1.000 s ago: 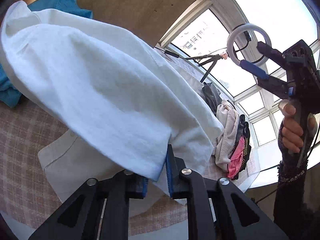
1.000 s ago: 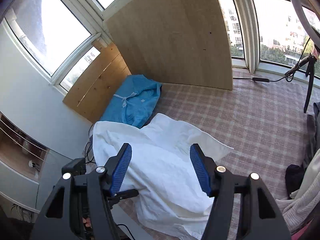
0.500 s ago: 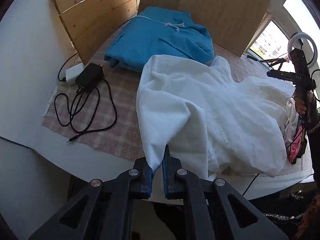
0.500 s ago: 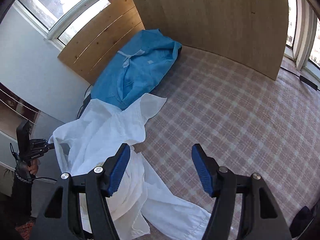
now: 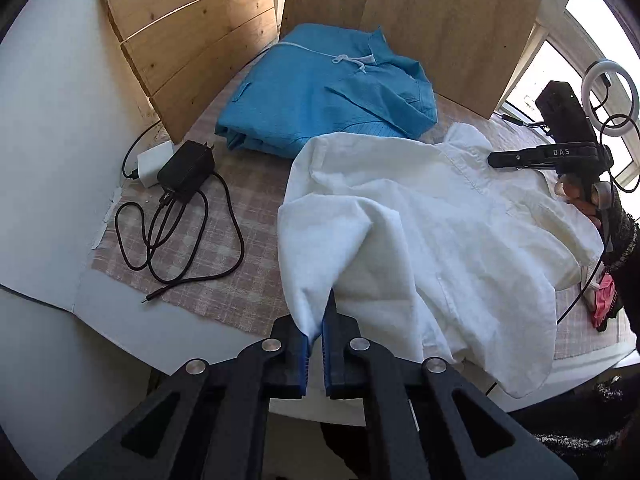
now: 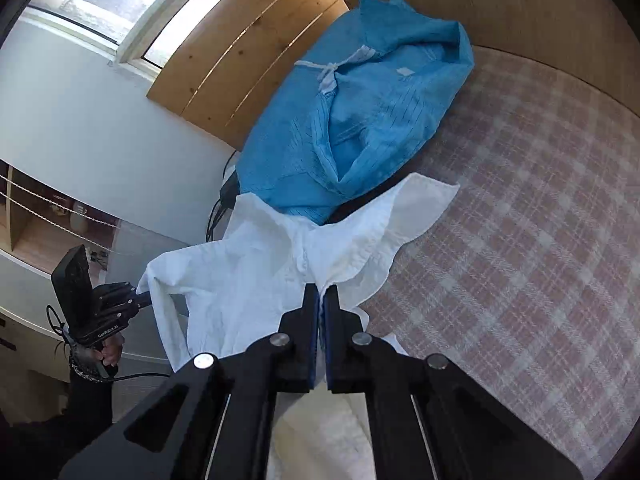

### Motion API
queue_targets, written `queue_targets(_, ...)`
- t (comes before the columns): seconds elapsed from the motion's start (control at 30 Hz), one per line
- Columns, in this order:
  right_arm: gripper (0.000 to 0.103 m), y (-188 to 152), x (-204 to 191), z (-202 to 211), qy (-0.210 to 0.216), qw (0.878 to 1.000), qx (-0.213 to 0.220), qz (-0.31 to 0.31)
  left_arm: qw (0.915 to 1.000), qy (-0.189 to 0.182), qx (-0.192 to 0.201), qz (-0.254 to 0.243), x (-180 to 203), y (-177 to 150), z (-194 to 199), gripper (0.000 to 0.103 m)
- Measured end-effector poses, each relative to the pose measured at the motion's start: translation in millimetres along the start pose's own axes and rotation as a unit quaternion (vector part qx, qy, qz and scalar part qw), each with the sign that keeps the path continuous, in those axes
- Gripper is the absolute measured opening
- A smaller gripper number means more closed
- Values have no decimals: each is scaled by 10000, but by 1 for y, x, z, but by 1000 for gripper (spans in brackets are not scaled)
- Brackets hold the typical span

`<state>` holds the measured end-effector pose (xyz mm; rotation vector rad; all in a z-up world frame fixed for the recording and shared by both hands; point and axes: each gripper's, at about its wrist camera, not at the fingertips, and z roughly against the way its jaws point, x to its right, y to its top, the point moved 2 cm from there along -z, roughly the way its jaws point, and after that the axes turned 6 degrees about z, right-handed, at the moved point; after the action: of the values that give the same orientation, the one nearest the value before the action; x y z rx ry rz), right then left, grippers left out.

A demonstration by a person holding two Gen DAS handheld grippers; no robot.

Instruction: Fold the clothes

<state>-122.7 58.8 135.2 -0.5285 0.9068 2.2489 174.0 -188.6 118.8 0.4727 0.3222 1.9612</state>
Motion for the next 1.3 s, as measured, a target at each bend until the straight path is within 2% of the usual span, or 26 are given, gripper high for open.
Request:
queue_targets(0.13,3,-9,-19,129,-434,9926,1135,82,9986,-101,378,-343,11,28,31,4)
queue_targets(0.27,3,-50,-40,285,-1051,9684,2259,82,9940,-402,732,-706,28,56,59,4)
queue_targets(0.37,3,-89,-59,347,-1672,9457,2784,146,9863,-310,930,-1330,52,66,62,2)
queue_targets(0.43,3,-114,-68,374,-2109,9290,3037,135,9837,-509,835,-1510,66,68,48,2)
queue_targets(0.47,3,-125,-61,369,-2319,9265,2962,-68,9834,-522,682,-1598,72,65,32,2)
queue_targets(0.53,3,-142,-34,337,-2786,9282,2424,-451,9822,-347,255,-1827,84,53,-11,1)
queue_targets(0.6,3,-160,-2,303,-3172,9263,1873,-790,9816,-171,51,-1902,87,45,-34,1)
queue_targets(0.67,3,-178,28,286,-3074,9306,1623,-1145,9811,6,-88,-1934,88,38,-51,1)
queue_targets(0.73,3,-186,44,282,-2830,9341,1664,-1405,9801,183,-228,-1965,89,31,-68,3)
queue_targets(0.8,3,-182,51,287,-2744,9326,1803,-1501,9785,359,-367,-1995,90,24,-86,8)
queue_targets(0.9,3,-165,52,295,-2468,9356,1977,-1568,9802,557,-216,-1885,87,22,-73,13)
queue_targets(1.03,3,-134,44,291,-2376,9441,1905,-1259,9846,548,103,-1658,96,-3,-42,14)
queue_targets(1.17,3,-113,46,271,-2354,9547,1584,-898,9874,539,422,-1427,105,-29,-11,13)
queue_targets(1.23,3,-106,60,251,-2464,9573,1312,-752,9879,518,505,-1375,118,-50,-5,16)
queue_targets(1.3,4,-103,84,229,-2412,9627,992,-726,9910,272,492,-1211,135,-66,-3,16)
